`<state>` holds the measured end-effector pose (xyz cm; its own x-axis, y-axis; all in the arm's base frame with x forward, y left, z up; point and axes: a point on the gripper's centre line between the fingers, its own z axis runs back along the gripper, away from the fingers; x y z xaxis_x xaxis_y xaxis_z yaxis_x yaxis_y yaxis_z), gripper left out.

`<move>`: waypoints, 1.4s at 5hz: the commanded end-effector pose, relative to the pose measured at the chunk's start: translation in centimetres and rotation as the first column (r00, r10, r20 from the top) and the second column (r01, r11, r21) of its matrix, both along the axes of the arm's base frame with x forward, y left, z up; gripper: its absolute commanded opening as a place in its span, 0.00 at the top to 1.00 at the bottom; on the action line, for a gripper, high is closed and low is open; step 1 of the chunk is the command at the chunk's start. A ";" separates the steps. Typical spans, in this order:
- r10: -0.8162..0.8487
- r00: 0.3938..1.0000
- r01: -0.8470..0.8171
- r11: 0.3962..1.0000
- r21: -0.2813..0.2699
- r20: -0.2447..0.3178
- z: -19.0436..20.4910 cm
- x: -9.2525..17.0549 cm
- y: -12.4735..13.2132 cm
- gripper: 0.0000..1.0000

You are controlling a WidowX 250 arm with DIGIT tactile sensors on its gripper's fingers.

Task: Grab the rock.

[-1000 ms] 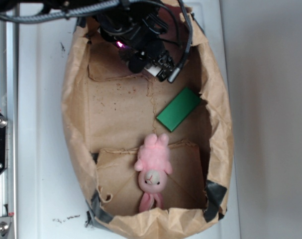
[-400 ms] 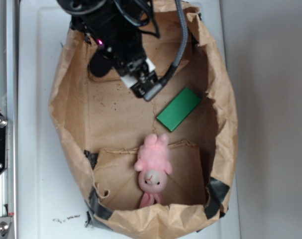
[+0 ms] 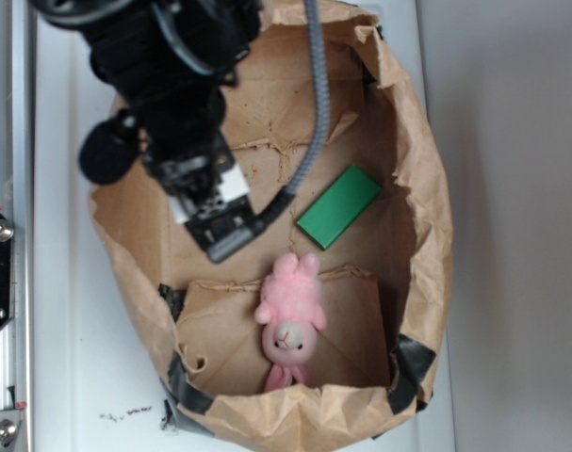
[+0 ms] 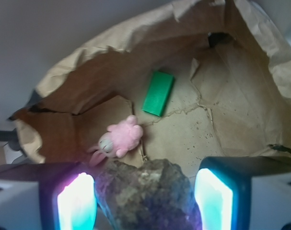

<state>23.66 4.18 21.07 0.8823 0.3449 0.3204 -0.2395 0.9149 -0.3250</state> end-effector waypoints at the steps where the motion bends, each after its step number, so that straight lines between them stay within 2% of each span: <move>1: -0.109 0.990 0.096 0.984 0.151 0.086 2.8 -0.8 -1.0 1.00; 2: -0.136 0.988 0.121 0.975 0.185 0.070 3.1 -0.2 -1.2 1.00; 3: -0.143 0.989 0.136 0.975 0.175 0.028 3.1 1.1 -1.3 1.00; 4: -0.130 0.992 0.128 0.973 0.193 -0.004 2.6 2.0 -1.6 1.00; 5: -0.131 0.991 0.131 0.962 0.240 -0.019 1.1 2.4 -2.1 1.00; 7: -0.113 0.994 0.111 0.958 0.266 -0.011 -1.8 2.6 -2.7 1.00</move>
